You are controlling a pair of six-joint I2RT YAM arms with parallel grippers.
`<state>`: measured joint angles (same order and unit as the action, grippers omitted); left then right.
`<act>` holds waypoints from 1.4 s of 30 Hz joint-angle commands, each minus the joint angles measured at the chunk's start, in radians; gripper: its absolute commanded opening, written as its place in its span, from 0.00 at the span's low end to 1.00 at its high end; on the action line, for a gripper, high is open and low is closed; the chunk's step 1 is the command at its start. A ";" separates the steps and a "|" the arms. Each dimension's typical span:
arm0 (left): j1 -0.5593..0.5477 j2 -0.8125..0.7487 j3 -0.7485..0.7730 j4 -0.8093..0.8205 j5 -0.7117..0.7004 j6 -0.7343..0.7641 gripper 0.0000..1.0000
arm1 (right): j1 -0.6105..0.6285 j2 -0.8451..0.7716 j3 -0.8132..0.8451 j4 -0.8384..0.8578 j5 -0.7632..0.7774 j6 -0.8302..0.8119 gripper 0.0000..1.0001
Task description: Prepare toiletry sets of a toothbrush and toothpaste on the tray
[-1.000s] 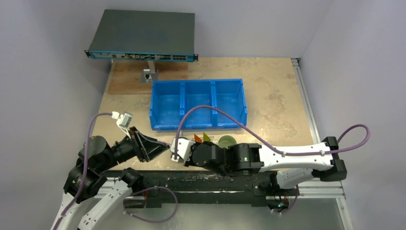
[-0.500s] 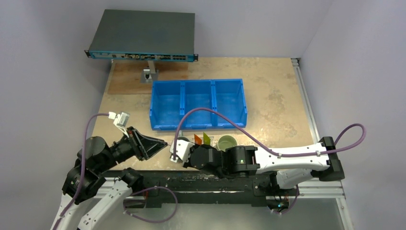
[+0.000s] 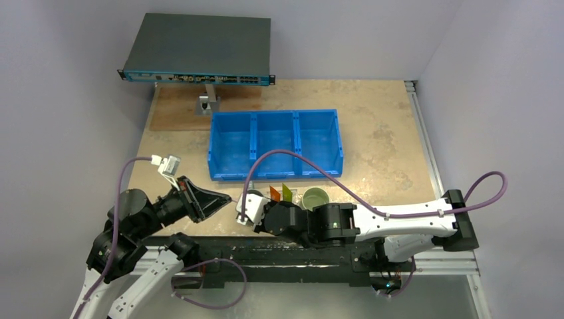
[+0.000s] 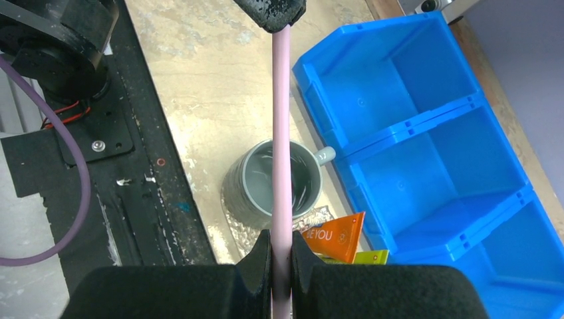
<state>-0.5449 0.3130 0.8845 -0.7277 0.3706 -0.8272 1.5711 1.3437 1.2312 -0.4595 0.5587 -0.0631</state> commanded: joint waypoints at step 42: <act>-0.023 0.114 0.099 -0.040 0.030 0.193 0.00 | -0.328 -0.263 -0.156 0.147 -0.096 0.207 0.56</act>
<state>-0.5480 0.3855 0.9455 -0.7940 0.4221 -0.6601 1.2808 1.0882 1.0874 -0.3576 0.4774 0.1032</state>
